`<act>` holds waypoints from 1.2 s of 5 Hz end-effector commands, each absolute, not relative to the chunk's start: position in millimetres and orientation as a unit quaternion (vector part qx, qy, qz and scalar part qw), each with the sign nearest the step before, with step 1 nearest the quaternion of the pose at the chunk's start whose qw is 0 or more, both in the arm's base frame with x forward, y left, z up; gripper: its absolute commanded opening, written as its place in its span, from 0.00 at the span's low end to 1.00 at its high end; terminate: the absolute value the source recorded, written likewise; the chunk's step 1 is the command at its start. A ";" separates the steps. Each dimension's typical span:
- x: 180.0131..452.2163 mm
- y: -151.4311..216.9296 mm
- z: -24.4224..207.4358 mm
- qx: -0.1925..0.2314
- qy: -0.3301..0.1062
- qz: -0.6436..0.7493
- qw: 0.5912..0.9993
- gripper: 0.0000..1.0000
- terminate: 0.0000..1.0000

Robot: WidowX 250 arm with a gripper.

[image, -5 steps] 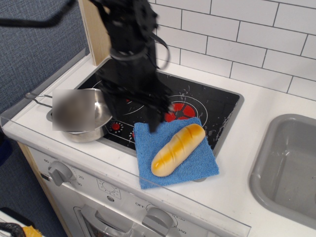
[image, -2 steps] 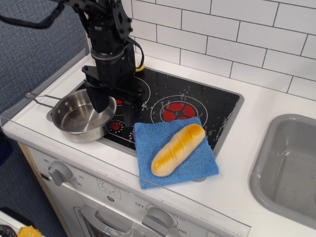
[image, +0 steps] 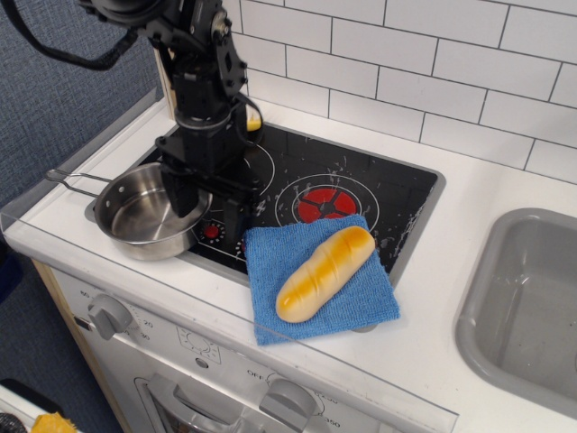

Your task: Move the pot to the top right of the stove top.

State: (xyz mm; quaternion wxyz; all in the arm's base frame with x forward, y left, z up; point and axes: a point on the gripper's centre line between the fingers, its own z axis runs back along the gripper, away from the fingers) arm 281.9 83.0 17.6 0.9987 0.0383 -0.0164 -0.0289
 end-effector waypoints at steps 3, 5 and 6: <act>276.0 93.4 18.7 0.046 -0.026 -0.004 0.999 0.00 0.00; 264.7 92.8 55.6 0.054 -0.057 -0.004 0.997 0.00 0.00; 268.4 80.8 84.2 0.068 -0.076 -0.003 0.995 0.00 0.00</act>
